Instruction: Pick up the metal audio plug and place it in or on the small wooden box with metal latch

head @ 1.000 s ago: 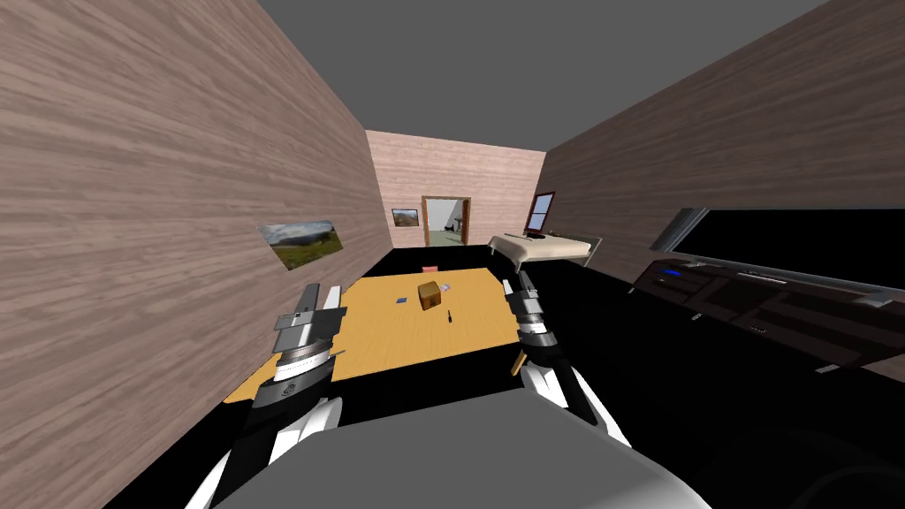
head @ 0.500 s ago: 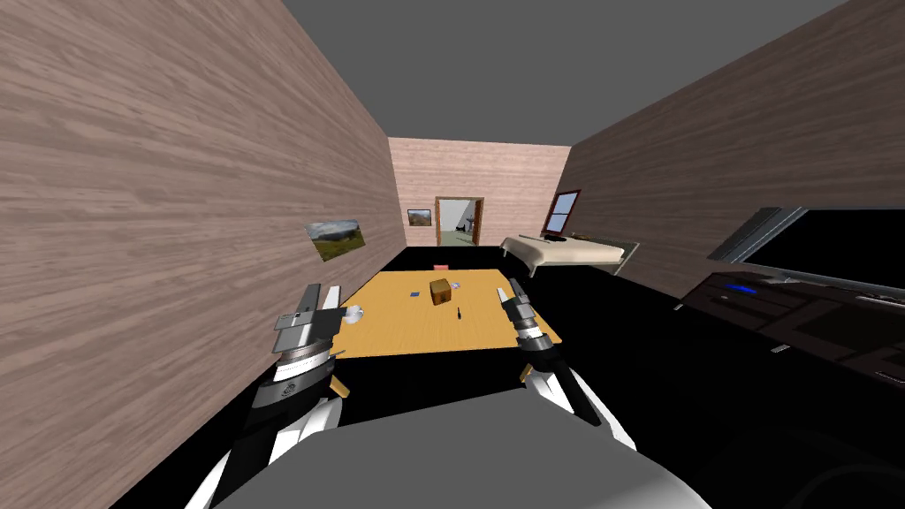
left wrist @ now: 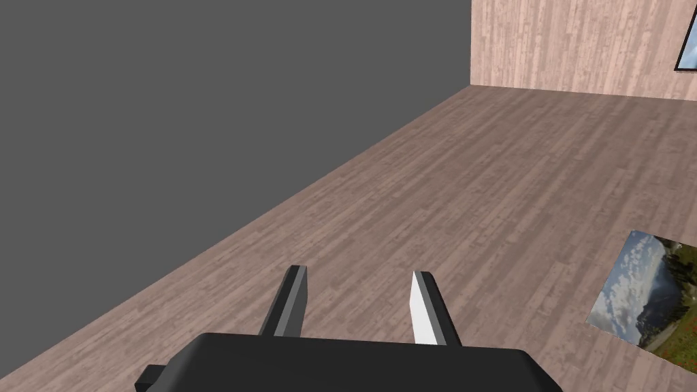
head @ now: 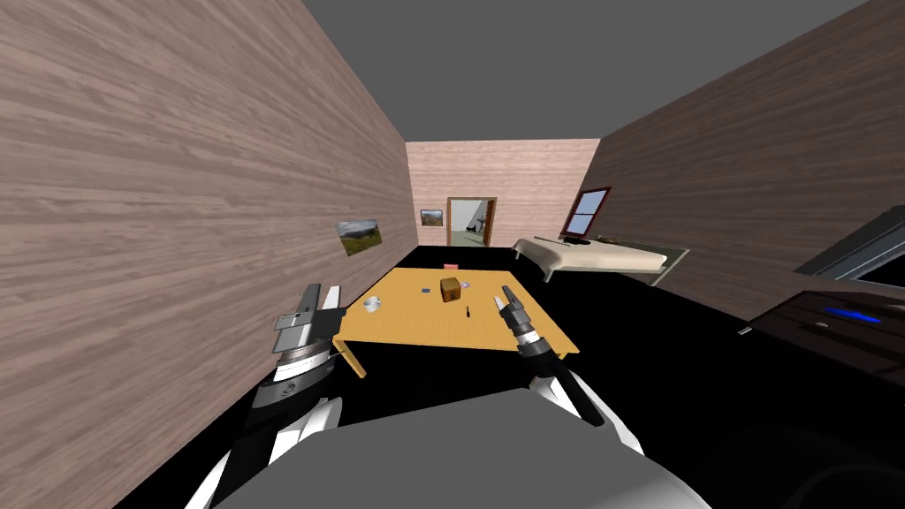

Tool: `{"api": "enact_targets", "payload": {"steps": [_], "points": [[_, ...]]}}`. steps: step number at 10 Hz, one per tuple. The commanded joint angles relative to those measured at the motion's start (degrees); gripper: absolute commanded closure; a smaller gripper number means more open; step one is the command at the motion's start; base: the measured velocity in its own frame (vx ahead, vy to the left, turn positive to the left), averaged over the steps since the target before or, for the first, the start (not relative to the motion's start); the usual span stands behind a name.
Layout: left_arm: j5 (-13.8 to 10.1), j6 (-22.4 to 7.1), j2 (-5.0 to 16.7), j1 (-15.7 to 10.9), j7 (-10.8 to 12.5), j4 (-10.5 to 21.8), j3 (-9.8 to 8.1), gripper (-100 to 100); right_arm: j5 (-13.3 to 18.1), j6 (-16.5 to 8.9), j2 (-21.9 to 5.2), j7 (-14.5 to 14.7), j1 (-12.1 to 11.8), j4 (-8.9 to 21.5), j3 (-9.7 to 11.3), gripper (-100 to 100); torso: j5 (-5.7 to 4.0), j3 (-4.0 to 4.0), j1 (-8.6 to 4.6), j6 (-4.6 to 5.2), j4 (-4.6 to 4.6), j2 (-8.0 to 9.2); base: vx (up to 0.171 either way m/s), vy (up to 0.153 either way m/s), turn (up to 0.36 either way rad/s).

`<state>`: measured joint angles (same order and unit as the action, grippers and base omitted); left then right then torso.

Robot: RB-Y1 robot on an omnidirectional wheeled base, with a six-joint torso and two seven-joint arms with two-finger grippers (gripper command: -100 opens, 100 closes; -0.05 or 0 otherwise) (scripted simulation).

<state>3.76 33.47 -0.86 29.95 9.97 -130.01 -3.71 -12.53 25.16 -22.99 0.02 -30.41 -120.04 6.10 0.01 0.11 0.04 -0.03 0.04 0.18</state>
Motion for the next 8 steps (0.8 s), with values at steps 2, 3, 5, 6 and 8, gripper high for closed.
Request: {"api": "enact_targets", "payload": {"steps": [2,3,5,6,8], "points": [[0.0,0.0,0.0,0.0,0.0,0.0,-0.01,0,-2.7,-1.1,-4.2,1.6,-0.2,2.5,1.5,-100,-0.01,-0.01,-0.05,0.07,0.0,-0.02,-0.045,0.02,0.16],[0.0,0.0,0.0,0.0,0.0,0.0,0.0,0,-4.6,-2.0,-6.3,2.7,-0.4,4.2,2.7,-100,-0.01,0.0,-0.05,0.02,0.0,-0.01,-0.059,0.04,0.368],[0.0,0.0,0.0,0.0,0.0,0.0,-0.01,0,-6.5,-2.9,-9.3,3.9,-0.6,5.9,4.0,-100,0.0,0.0,-0.01,0.05,0.01,0.0,-0.046,0.031,0.266],[0.0,0.0,0.0,0.0,0.0,0.0,0.0,0,-6.5,-2.9,-9.9,3.9,-0.6,5.9,4.0,-100,0.0,0.01,0.0,0.02,0.0,0.01,-0.042,0.026,0.176],[0.0,0.0,0.0,0.0,0.0,0.0,0.0,0,-8.4,-3.9,-12.6,5.1,-0.7,7.7,5.2,-100,0.0,-0.02,0.0,0.02,0.0,-0.04,-0.028,0.031,0.236]]}}
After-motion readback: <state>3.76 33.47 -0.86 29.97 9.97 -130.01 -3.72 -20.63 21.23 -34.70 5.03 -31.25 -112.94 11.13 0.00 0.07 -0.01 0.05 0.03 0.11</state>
